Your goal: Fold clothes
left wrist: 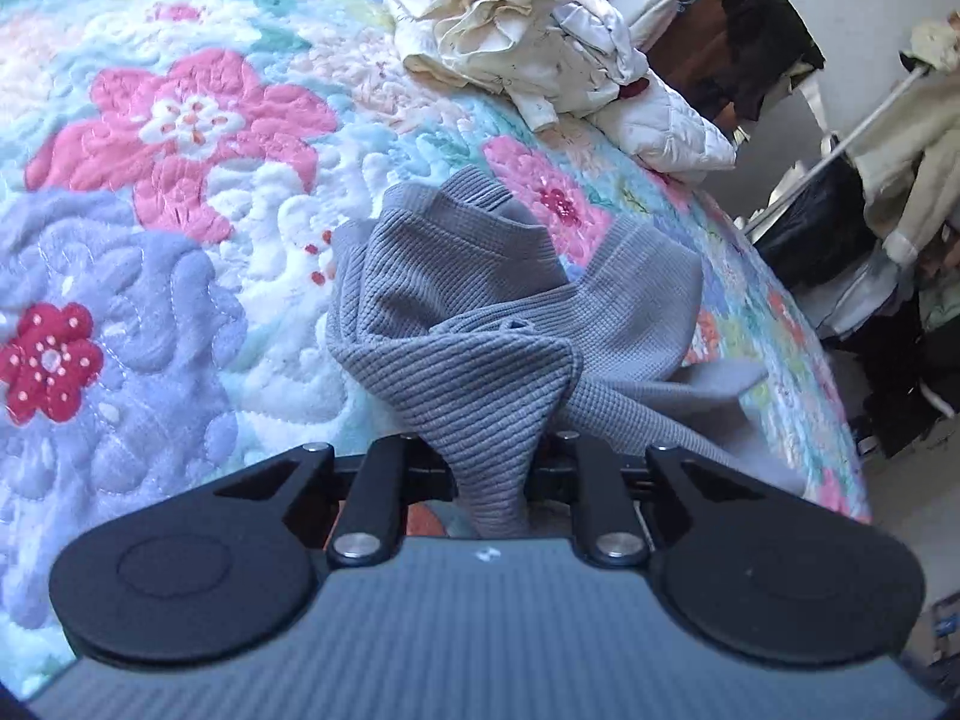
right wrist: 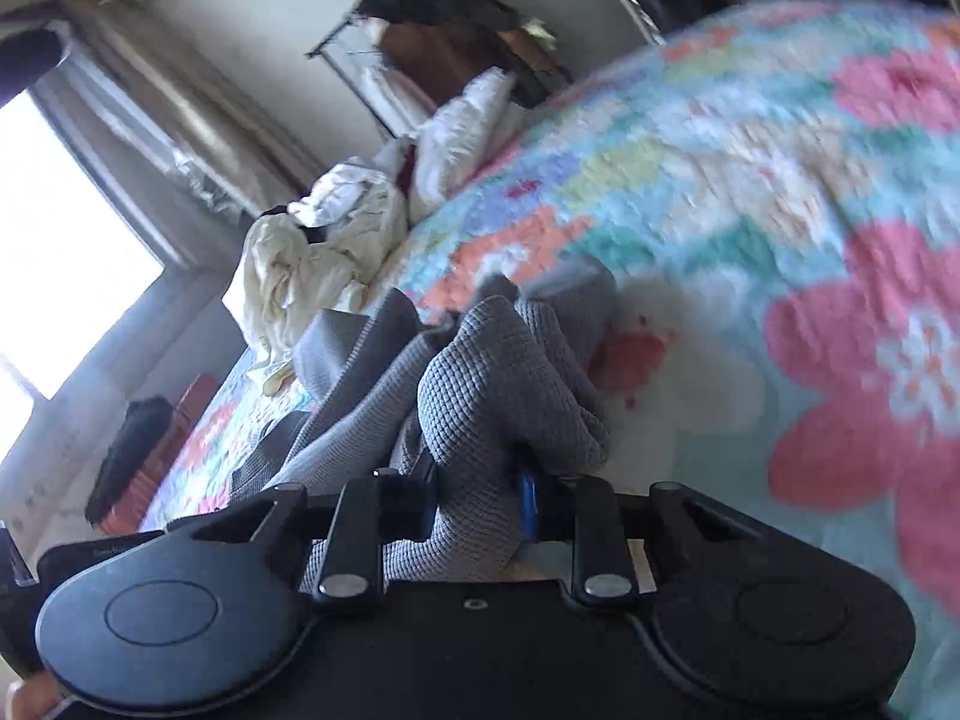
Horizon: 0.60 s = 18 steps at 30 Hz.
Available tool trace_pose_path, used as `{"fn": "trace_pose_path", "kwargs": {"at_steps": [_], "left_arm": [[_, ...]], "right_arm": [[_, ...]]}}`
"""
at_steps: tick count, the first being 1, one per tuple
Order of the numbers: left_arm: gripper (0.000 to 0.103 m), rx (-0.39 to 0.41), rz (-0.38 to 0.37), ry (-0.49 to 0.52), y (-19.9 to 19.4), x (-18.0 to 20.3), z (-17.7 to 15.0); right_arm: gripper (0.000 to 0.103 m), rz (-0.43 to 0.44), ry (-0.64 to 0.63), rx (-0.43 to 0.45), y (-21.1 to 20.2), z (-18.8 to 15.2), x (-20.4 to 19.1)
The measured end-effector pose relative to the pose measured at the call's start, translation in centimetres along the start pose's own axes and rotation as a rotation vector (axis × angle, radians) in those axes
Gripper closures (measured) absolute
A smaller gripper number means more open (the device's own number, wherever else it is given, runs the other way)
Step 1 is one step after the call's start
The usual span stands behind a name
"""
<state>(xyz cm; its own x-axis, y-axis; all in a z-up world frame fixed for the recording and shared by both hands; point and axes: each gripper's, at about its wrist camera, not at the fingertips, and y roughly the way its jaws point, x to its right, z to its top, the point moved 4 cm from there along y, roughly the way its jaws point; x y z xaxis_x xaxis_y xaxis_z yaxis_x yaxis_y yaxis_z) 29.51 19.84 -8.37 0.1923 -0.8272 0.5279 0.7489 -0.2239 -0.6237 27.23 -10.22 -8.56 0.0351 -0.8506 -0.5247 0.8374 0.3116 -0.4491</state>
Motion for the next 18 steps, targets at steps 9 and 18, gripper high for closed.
{"fn": "trace_pose_path", "kwargs": {"at_steps": [9,18], "left_arm": [[0.066,-0.262,0.090,0.008,-4.1,1.8,-7.2],[0.061,-0.117,0.051,0.236,-11.0,3.5,-6.3]], "right_arm": [[0.081,-0.152,-0.185,-0.154,-6.4,-0.5,3.2],[0.062,-0.165,-0.321,-0.137,-9.8,0.1,2.5]]}}
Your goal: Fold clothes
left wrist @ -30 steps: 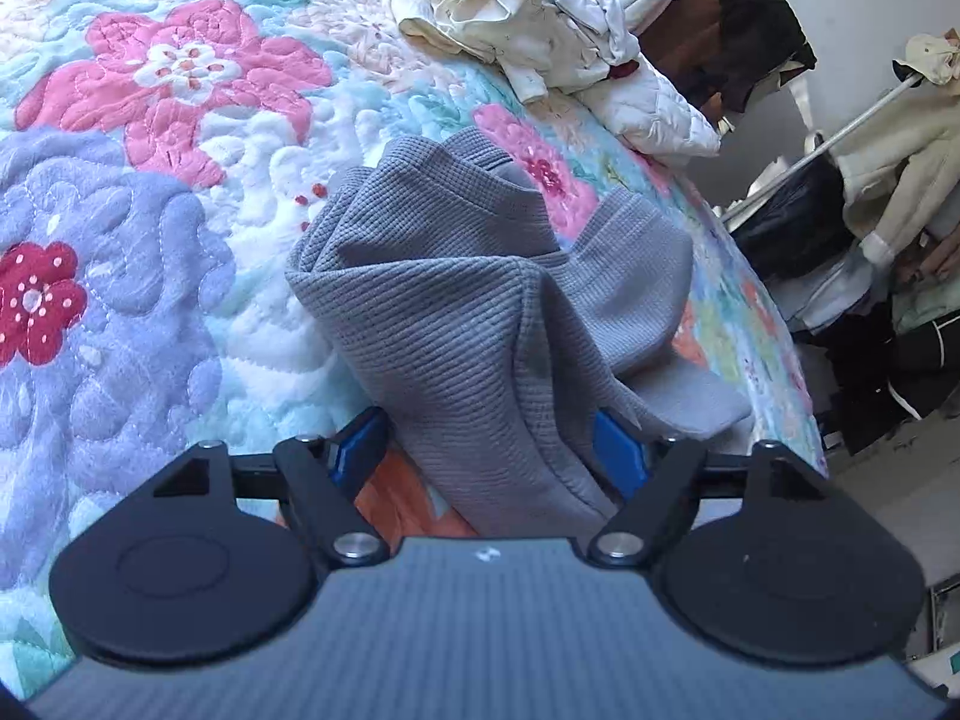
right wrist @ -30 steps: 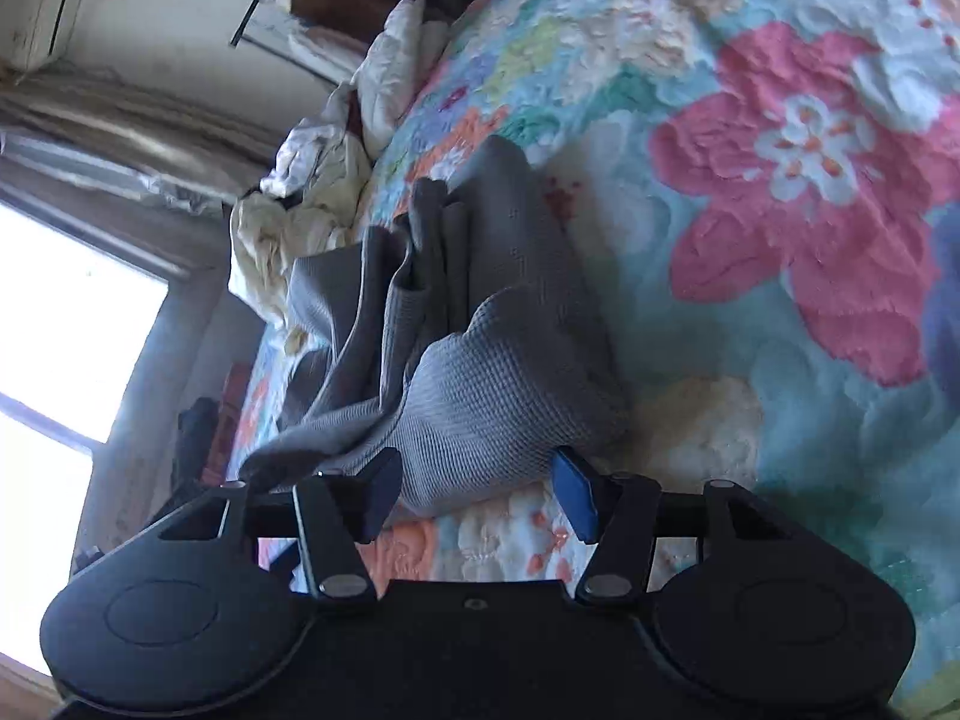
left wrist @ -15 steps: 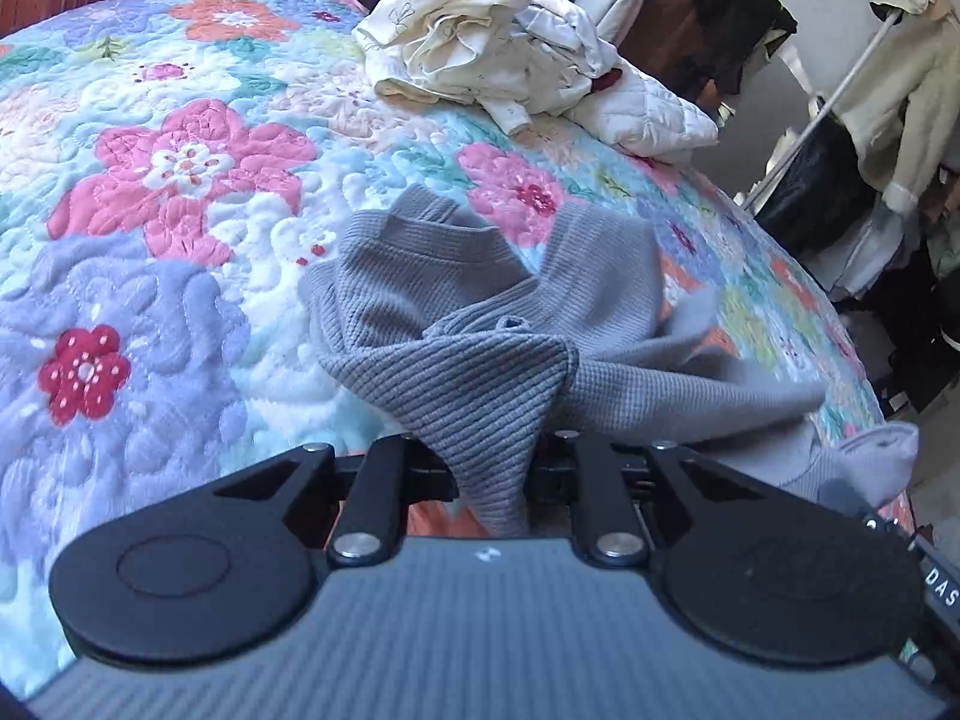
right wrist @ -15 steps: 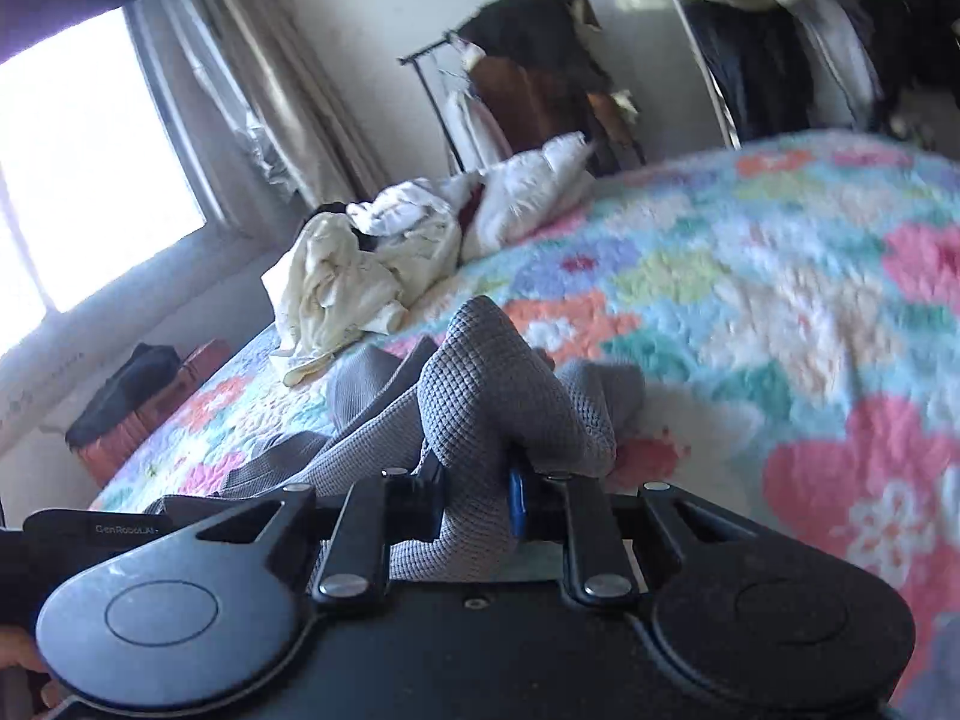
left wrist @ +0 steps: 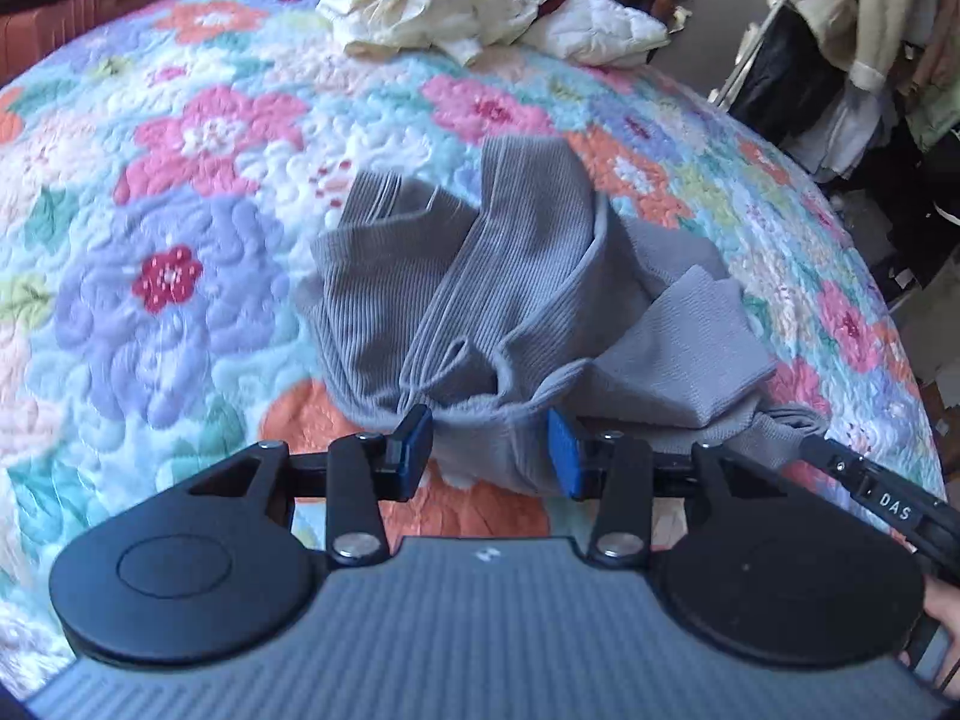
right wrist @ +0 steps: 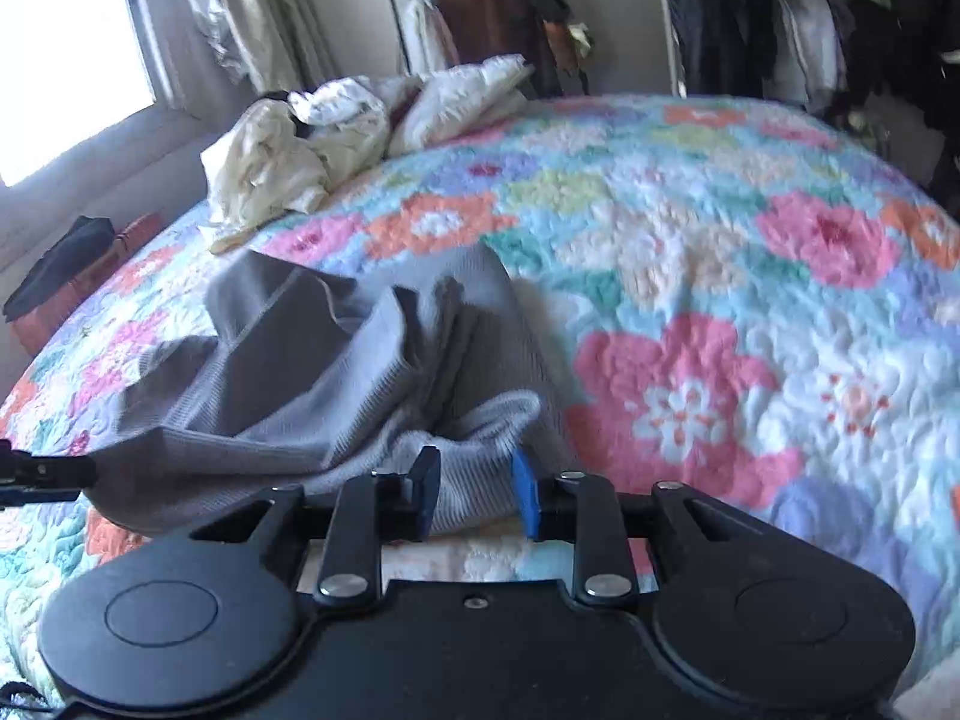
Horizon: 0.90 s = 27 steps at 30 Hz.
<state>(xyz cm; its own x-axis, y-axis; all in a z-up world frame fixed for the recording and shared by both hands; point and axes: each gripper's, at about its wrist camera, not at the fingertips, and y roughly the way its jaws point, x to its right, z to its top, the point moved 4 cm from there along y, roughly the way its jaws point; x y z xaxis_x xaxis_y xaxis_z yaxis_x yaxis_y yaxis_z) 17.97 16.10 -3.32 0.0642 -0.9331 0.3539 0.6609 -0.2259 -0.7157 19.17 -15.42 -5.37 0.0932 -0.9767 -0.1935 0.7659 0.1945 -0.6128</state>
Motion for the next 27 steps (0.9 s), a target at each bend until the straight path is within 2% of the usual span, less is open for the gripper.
{"fn": "trace_pose_path", "kwargs": {"at_steps": [1,2,5,7,8,12,13,15,18,19,22,23,24,25,26,27], "left_arm": [[0.061,0.015,-0.033,-0.023,-0.5,-0.6,0.6],[0.060,0.029,-0.064,-0.046,-0.9,-1.2,1.1],[0.059,0.053,-0.119,-0.121,-1.0,-3.5,2.6],[0.061,0.050,-0.144,-0.088,-0.1,-4.2,3.5],[0.063,0.048,-0.133,-0.098,0.8,-4.7,3.8],[0.067,-0.014,-0.210,-0.088,4.2,-4.6,4.7],[0.067,-0.021,-0.207,-0.064,4.8,-4.2,4.8],[0.067,-0.042,-0.112,-0.045,6.3,-4.1,4.8],[0.052,-0.075,-0.072,-0.071,7.6,-4.8,4.3],[0.048,-0.088,-0.096,-0.099,8.0,-5.0,4.0],[0.048,-0.111,-0.153,-0.128,9.1,-4.7,3.4],[0.053,-0.112,-0.159,-0.112,9.4,-4.2,3.2],[0.064,-0.114,-0.135,-0.032,9.5,-3.2,2.9],[0.091,-0.116,-0.112,0.047,9.6,-2.3,2.6],[0.091,-0.115,-0.088,0.125,9.6,-1.3,2.3],[0.091,-0.095,-0.064,0.195,9.1,-0.3,2.0]], "right_arm": [[0.055,0.020,-0.034,0.026,-0.7,0.6,-0.5],[0.052,0.041,-0.068,0.048,-1.3,1.1,-1.0],[0.051,0.122,-0.146,0.007,-0.8,2.1,-1.9],[0.051,0.163,-0.174,-0.044,0.7,2.4,-2.5],[0.051,0.182,-0.191,-0.070,1.7,2.5,-2.7],[0.051,0.148,-0.260,-0.135,5.6,3.0,-2.7],[0.051,0.147,-0.251,-0.151,6.3,3.0,-2.4],[0.051,0.197,-0.185,-0.177,6.8,2.4,-1.7],[0.050,0.249,-0.106,-0.198,7.4,1.2,-0.8],[0.050,0.245,-0.103,-0.197,7.5,0.8,-0.8],[0.048,0.243,-0.121,-0.172,7.6,0.8,-1.4],[0.048,0.255,-0.127,-0.159,7.7,1.0,-1.6],[0.048,0.265,-0.126,-0.148,7.9,1.2,-1.8],[0.048,0.276,-0.126,-0.136,8.2,1.4,-1.9],[0.048,0.286,-0.127,-0.124,8.5,1.3,-2.0],[0.059,0.289,-0.138,-0.124,8.9,1.1,-2.2]]}}
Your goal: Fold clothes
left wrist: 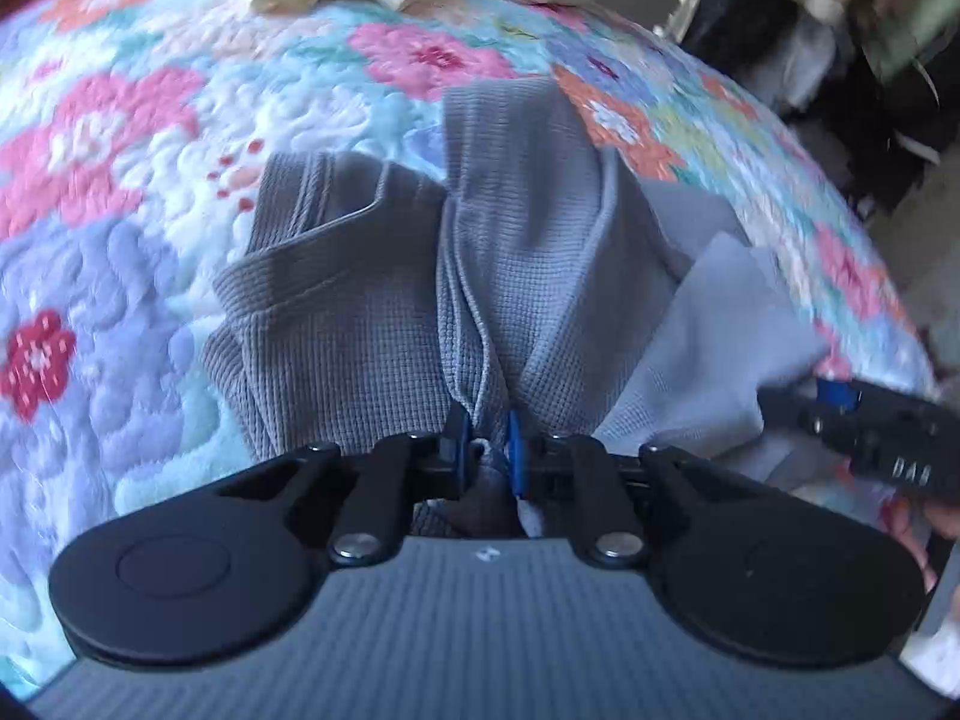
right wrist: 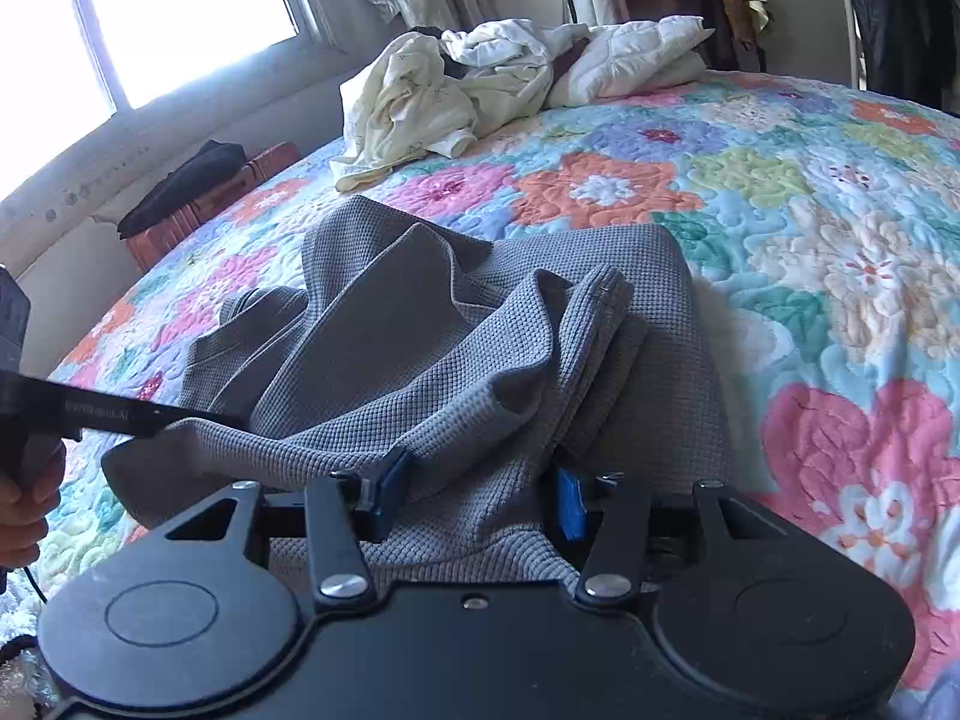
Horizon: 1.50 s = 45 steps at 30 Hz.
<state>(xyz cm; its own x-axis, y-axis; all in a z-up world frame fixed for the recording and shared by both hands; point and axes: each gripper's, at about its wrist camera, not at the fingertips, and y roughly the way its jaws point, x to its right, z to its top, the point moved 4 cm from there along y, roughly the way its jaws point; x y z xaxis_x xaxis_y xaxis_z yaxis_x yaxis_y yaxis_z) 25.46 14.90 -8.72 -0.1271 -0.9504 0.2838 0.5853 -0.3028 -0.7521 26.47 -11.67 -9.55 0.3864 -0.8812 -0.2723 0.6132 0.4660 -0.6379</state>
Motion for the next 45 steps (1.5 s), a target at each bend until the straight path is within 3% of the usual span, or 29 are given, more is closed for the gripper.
{"fn": "trace_pose_path", "kwargs": {"at_steps": [1,6,9,10,13,14,16,19,20,25,29,33,34,35,38,39,40,42,44,45], "left_arm": [[0.092,0.018,0.007,0.050,-0.8,0.9,-0.1],[0.093,0.098,-0.018,-0.032,-5.9,1.2,-1.5],[0.091,-0.028,0.083,-0.071,-4.0,0.2,-3.2],[0.084,-0.050,0.084,-0.119,-3.2,-0.6,-3.2],[0.075,-0.048,0.080,-0.197,-2.6,-2.0,-2.4],[0.074,-0.010,0.088,-0.187,-3.2,-2.0,-2.1],[0.074,0.066,0.103,-0.167,-4.5,-1.8,-1.7],[0.072,0.174,0.044,-0.097,-7.0,-0.3,-1.0],[0.065,0.185,0.011,-0.065,-7.3,0.4,-1.0],[0.029,0.100,-0.040,0.096,-5.0,4.7,-1.4],[0.026,0.032,0.012,0.209,-1.8,7.6,-2.1],[0.020,-0.012,0.080,0.341,1.0,9.9,-2.5],[0.014,-0.036,0.126,0.353,1.7,9.9,-2.5],[0.012,-0.034,0.124,0.325,1.8,9.6,-2.2],[0.017,-0.003,0.131,0.215,1.1,7.8,-1.1],[0.022,0.012,0.150,0.187,0.8,7.0,-0.8],[0.036,0.023,0.161,0.162,0.6,6.1,-0.5],[0.043,0.025,0.171,0.097,0.5,4.4,-0.1],[0.059,0.025,0.186,0.026,0.4,3.0,0.1],[0.059,0.027,0.201,0.001,0.3,2.5,0.2]], "right_arm": [[0.088,0.002,-0.011,-0.001,0.4,-0.1,-0.1],[0.090,0.041,-0.004,0.051,-1.1,0.6,-0.4],[0.089,0.058,0.018,0.030,-0.5,0.6,-0.2],[0.087,0.055,0.018,0.019,-0.1,0.5,-0.2],[0.079,0.024,0.007,0.012,0.3,0.3,-0.3],[0.075,0.021,0.017,0.017,0.1,0.4,-0.2],[0.057,0.006,0.057,0.048,-0.7,0.6,0.3],[0.054,0.001,0.142,0.117,-2.6,1.0,1.4],[0.054,-0.001,0.168,0.134,-3.2,1.1,1.7],[0.050,-0.039,0.259,0.129,-5.3,0.8,3.6],[0.050,-0.048,0.259,0.092,-5.8,0.3,4.4],[0.050,-0.025,0.170,0.070,-4.2,0.4,2.9],[0.050,-0.019,0.148,0.064,-3.8,0.5,2.6],[0.050,-0.016,0.123,0.057,-3.4,0.5,2.2],[0.050,-0.039,0.017,0.011,-1.3,0.4,0.7],[0.050,-0.046,-0.014,-0.005,-0.6,0.2,0.3],[0.051,-0.071,-0.038,-0.013,-0.3,0.0,0.1],[0.051,-0.103,-0.054,-0.028,0.1,-0.3,0.1],[0.053,-0.119,-0.046,-0.041,0.2,-0.4,0.4],[0.053,-0.120,-0.038,-0.044,0.1,-0.4,0.5]]}}
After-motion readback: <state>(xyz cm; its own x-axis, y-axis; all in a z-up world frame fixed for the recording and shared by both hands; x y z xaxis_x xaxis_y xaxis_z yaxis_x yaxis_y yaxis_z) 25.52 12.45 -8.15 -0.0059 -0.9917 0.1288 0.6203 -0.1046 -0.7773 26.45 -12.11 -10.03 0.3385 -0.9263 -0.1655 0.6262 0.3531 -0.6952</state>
